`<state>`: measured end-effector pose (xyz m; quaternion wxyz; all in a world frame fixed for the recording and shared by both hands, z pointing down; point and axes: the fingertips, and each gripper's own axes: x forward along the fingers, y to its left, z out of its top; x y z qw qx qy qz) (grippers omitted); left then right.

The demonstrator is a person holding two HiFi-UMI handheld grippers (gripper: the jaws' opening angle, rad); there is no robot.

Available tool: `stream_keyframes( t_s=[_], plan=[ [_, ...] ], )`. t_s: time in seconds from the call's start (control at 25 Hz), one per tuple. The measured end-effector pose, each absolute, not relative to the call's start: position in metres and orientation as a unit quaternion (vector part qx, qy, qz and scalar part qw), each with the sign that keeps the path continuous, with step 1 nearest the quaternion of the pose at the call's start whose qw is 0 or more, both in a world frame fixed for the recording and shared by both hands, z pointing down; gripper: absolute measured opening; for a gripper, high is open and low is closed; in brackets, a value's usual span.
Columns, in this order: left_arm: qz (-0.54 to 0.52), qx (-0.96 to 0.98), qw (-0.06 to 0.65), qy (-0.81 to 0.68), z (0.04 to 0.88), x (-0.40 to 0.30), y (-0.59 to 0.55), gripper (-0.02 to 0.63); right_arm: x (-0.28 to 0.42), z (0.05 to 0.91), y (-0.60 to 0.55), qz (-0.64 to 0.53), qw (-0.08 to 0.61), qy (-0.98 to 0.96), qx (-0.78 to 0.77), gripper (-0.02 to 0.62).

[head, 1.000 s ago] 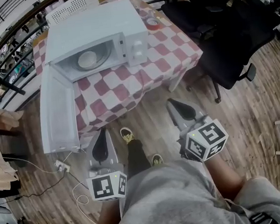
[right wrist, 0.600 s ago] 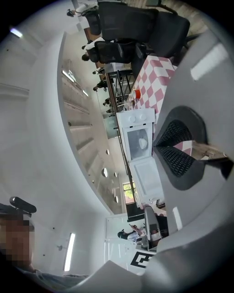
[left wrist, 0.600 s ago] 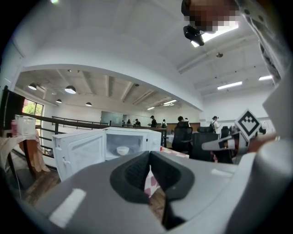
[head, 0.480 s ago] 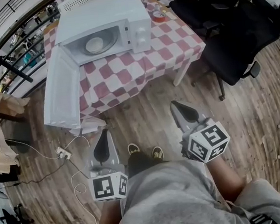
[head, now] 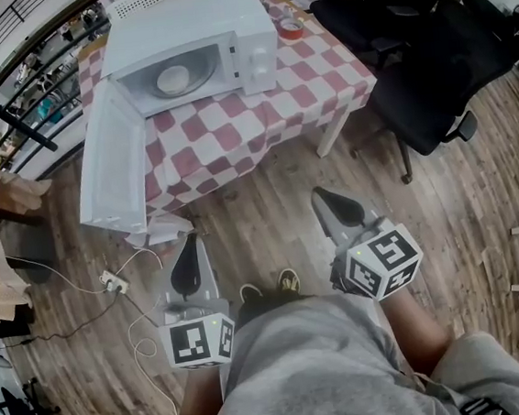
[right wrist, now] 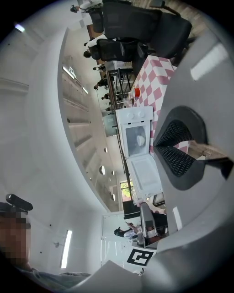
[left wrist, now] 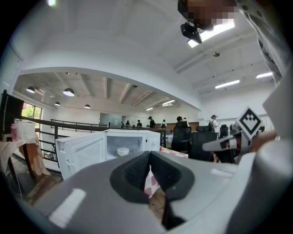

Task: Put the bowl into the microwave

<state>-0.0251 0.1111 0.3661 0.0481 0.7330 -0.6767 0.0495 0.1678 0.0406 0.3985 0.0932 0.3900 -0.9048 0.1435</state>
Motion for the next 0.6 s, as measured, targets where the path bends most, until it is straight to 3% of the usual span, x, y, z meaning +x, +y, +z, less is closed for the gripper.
stream_keyframes(
  t_s=[0.6],
  plan=[
    [0.041,0.745,0.054,-0.663,0.367,-0.005,0.118,0.011,0.168,0.396,0.053,0.142,0.097,-0.908,0.382,-0.008]
  ],
)
